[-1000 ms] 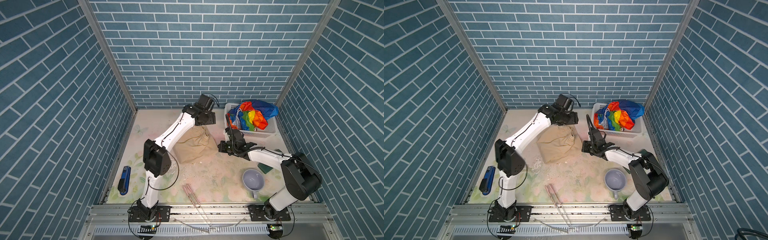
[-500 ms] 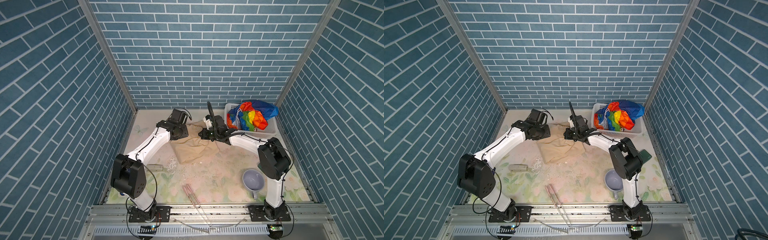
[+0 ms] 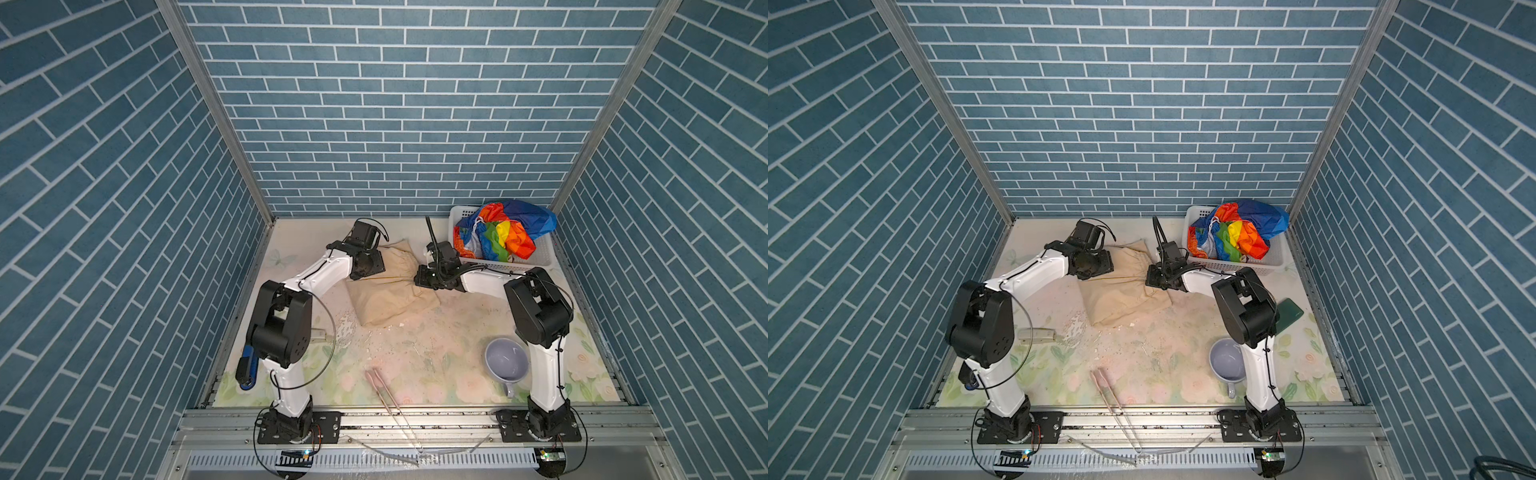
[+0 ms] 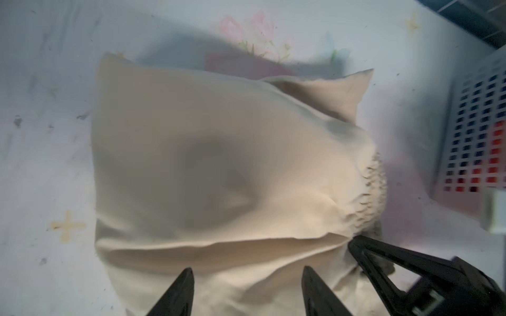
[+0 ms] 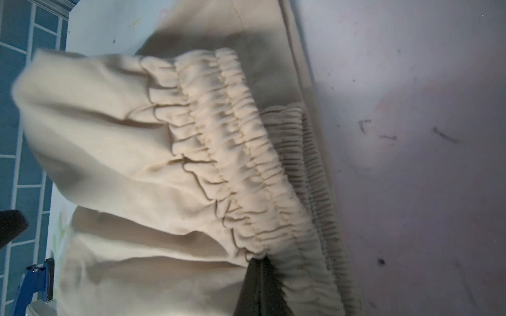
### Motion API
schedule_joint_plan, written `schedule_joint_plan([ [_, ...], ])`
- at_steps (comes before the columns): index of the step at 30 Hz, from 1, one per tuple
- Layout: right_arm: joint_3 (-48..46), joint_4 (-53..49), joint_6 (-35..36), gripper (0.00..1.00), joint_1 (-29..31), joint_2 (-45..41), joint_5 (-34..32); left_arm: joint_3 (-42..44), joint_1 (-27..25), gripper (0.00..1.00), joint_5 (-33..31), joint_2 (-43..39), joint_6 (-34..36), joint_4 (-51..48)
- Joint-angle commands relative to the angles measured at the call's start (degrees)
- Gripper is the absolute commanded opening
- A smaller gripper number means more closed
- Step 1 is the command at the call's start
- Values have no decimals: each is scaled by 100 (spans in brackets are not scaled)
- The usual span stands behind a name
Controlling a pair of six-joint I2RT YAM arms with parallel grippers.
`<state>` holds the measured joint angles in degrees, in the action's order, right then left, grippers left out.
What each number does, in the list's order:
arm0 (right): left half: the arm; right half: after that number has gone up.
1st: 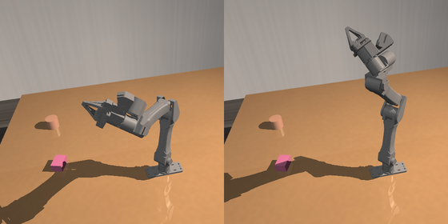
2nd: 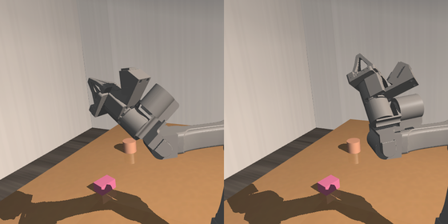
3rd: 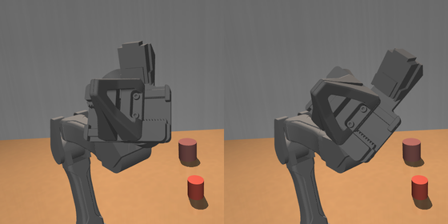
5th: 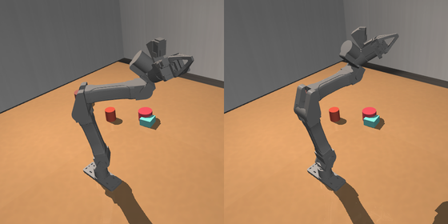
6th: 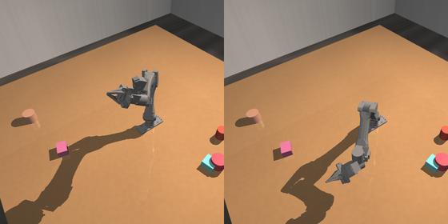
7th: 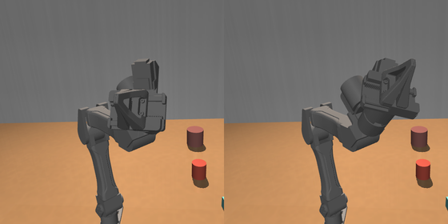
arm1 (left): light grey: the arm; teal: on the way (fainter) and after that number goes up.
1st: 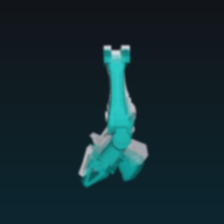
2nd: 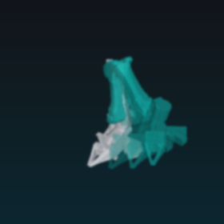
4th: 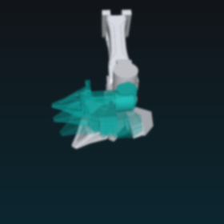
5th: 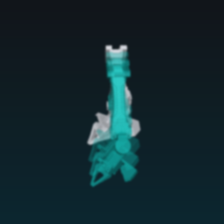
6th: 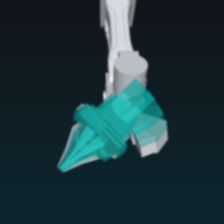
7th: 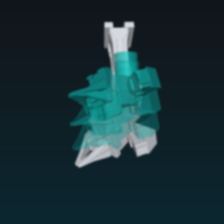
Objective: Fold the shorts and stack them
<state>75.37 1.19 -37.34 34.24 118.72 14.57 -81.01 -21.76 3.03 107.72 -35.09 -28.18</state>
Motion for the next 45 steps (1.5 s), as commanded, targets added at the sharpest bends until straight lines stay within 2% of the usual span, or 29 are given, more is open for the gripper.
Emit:
schedule_joint_plan([
  [1, -261, -104, -129, 0, -73, 103, -290, -340, 34, 65, -138, 239, 102, 149],
  [5, -262, 84, -124, 0, -84, 181, -26, -670, 72, 62, -559, 647, 189, -234],
  [9, -216, 121, -103, 0, -80, 222, 46, -635, 247, 60, -743, 884, 112, -437],
  [15, -312, -30, 75, 0, -84, 93, -17, -635, 538, 59, -771, 1143, 64, -731],
  [21, -456, -365, 414, 0, -64, -275, -255, -887, 585, 60, -526, 1085, 205, -714],
  [24, -636, -470, 813, 0, 109, -791, -577, -1090, 585, 60, -330, 861, 261, -842],
  [26, -609, -728, 1242, 0, 351, -1121, -915, -1135, 585, 61, -416, 591, 335, -900],
  [28, -473, -1017, 1785, 0, 719, -1410, -1558, -1113, 634, 63, -552, 272, 380, -960],
  [31, -247, -1099, 2454, 0, 1290, -1588, -2027, -914, 803, 65, -511, -71, 372, -836],
  [34, -35, -883, 2666, 0, 1614, -1474, -1718, -785, 923, 65, -340, -95, 308, -683],
  [37, 166, -729, 2494, 0, 1737, -1164, -1297, -830, 954, 64, -78, 178, 235, -456],
  [42, 349, -434, 2254, 0, 1912, -649, -773, -1125, 971, 62, 1, 745, 145, -211],
  [45, 360, -185, 2164, 0, 1965, -411, -464, -1258, 1032, 52, 177, 1020, 66, -51],
])
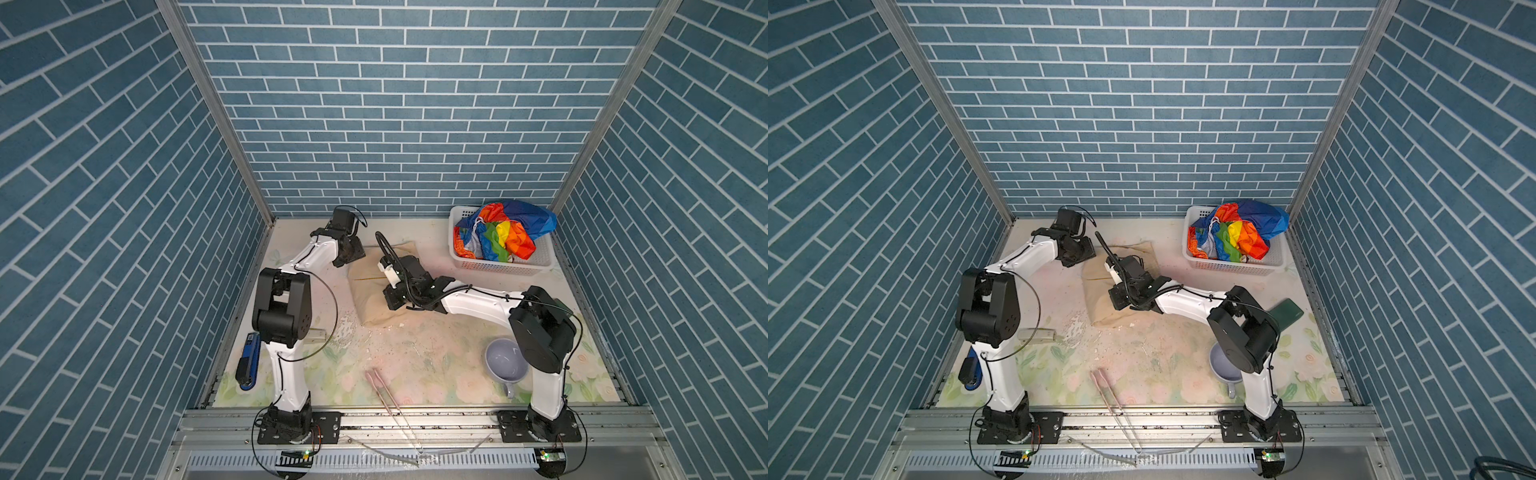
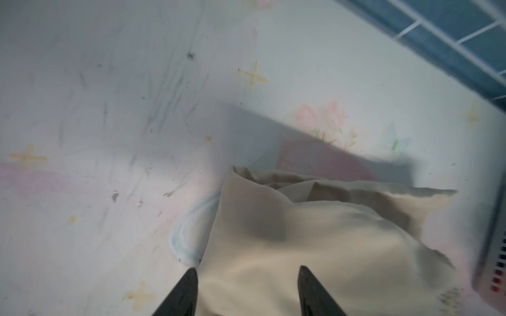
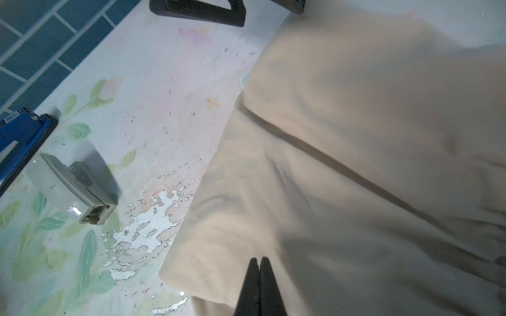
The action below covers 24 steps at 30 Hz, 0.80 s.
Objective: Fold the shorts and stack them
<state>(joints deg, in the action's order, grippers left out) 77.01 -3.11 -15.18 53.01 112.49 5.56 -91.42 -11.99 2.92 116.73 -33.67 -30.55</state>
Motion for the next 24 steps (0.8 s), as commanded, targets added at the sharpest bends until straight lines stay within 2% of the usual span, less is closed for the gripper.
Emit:
schedule_joint_plan([
  [1, 202, 296, -85, 0, 95, 283, 515, -221, 80, 45, 247, 163, -125, 264],
  [4, 84, 428, -212, 0, 95, 442, 632, -243, 117, 40, 207, 230, -156, 358],
  [13, -490, 235, -383, 0, 103, 485, 918, -298, 326, 40, 33, 700, -134, 275],
  [18, -421, -85, -389, 0, 104, 640, 1086, -313, 390, 40, 344, 1001, -140, 543],
  [24, -383, -170, -389, 0, 95, 664, 1154, -621, 431, 40, -151, 1271, -153, -70],
])
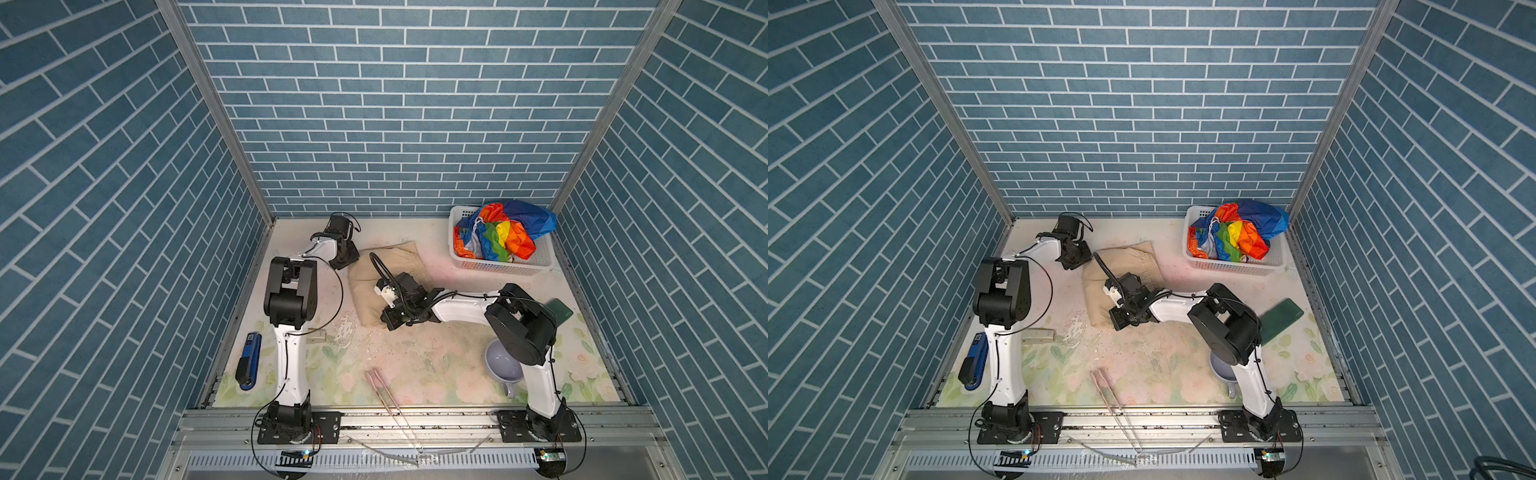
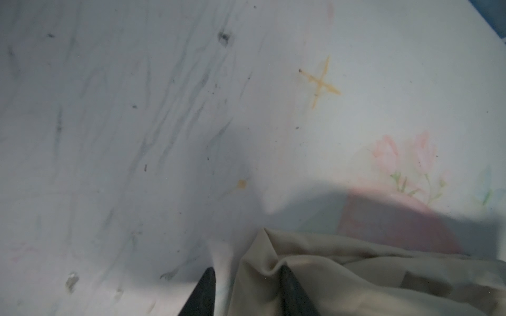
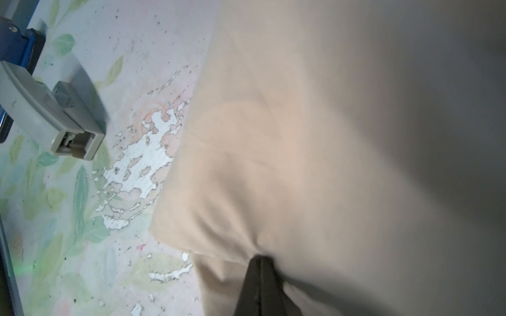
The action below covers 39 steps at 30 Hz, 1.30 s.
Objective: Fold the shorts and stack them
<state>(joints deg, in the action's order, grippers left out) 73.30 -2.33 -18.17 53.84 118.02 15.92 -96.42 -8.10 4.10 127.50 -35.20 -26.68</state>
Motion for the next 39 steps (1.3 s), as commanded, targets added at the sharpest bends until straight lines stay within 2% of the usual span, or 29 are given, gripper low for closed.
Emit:
schedule_joint_plan([
  [1, -51, -221, -93, 0, 12, 80, 115, -137, 68, 40, -310, 209, -7, -512],
  [8, -144, -334, -111, 0, 12, -164, 16, -187, 229, 39, -401, -3, -33, -697],
  [11, -294, -332, -232, 0, 12, -459, -63, -70, 221, 39, -383, -456, -32, -661],
  [15, -626, -255, -518, 0, 15, -1070, -324, 524, 221, 41, -301, -1450, -264, -320],
  [17, -828, -169, -713, 0, 12, -1404, -476, 994, 205, 45, -240, -2021, -428, -11],
  [21, -1209, -149, -1228, 0, 21, -2153, -911, 2065, 80, 62, -59, -3063, -631, 504],
  [28, -1981, -291, -2281, 0, 21, -3600, -1748, 3570, -425, 75, 381, -4035, -697, 1013],
  [31, -2365, -410, -2636, 0, 23, -4183, -2052, 4159, -528, 78, 739, -4306, -765, 1590],
  [35, -2794, -675, -2855, 0, 32, -4869, -2567, 4263, -598, 78, 998, -4266, -623, 1660],
  [39, -3027, -1211, -2990, 0, 23, -5324, -3522, 4361, -640, 79, 1061, -4067, -587, 1923],
])
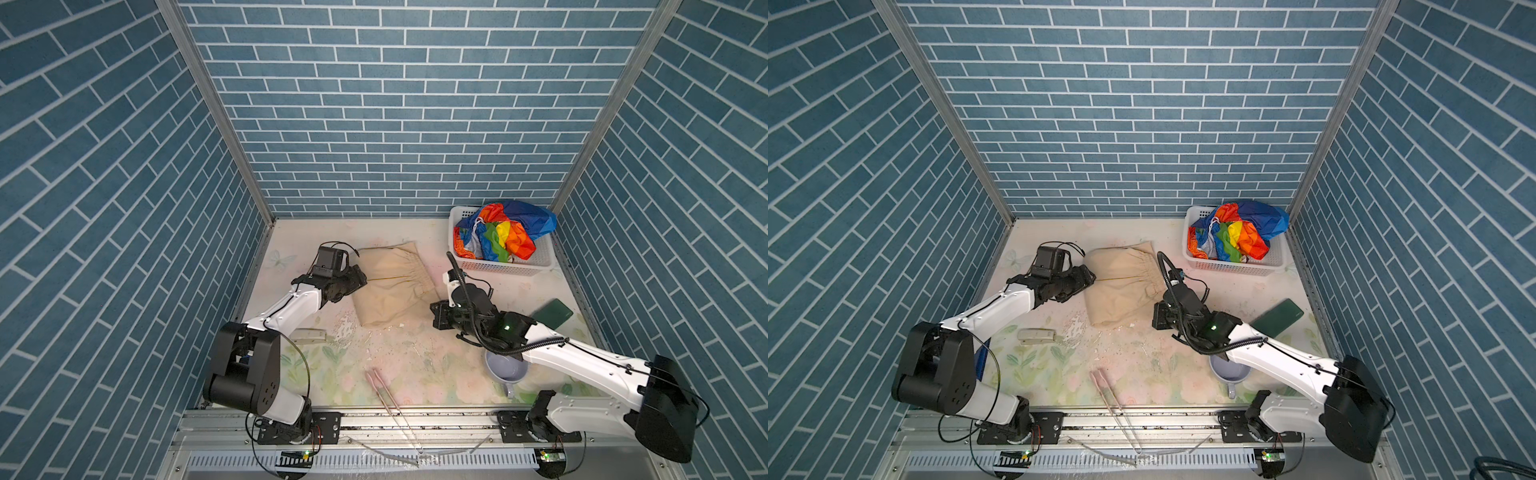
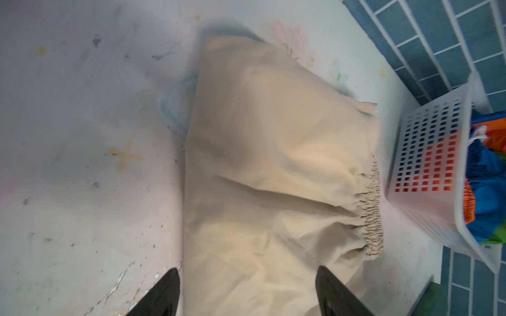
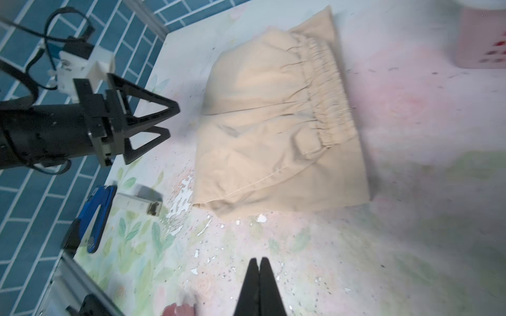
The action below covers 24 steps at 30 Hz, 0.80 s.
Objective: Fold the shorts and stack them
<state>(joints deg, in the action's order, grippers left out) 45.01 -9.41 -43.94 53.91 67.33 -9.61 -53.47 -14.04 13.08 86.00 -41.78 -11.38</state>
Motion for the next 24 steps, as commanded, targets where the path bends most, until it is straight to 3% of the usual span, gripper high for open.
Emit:
schedule_joint_plan([
  [1, -254, -633, -483, 0, 11, -346, -1256, 88, -54, 79, 179, 162, 59, 481],
  [5, -522, -732, -744, 0, 5, -656, -2015, -69, -64, 80, 166, 549, 156, 449],
  [9, -767, -427, -735, 0, -20, -815, -2335, -193, -63, 80, 265, 943, 167, 664],
  [13, -615, -430, -570, 0, -118, -517, -2282, -224, -72, 73, 281, 1266, 91, 652],
  [24, -209, 65, -245, 0, -625, 439, -1496, -113, -64, 75, -376, 1144, 109, 290],
])
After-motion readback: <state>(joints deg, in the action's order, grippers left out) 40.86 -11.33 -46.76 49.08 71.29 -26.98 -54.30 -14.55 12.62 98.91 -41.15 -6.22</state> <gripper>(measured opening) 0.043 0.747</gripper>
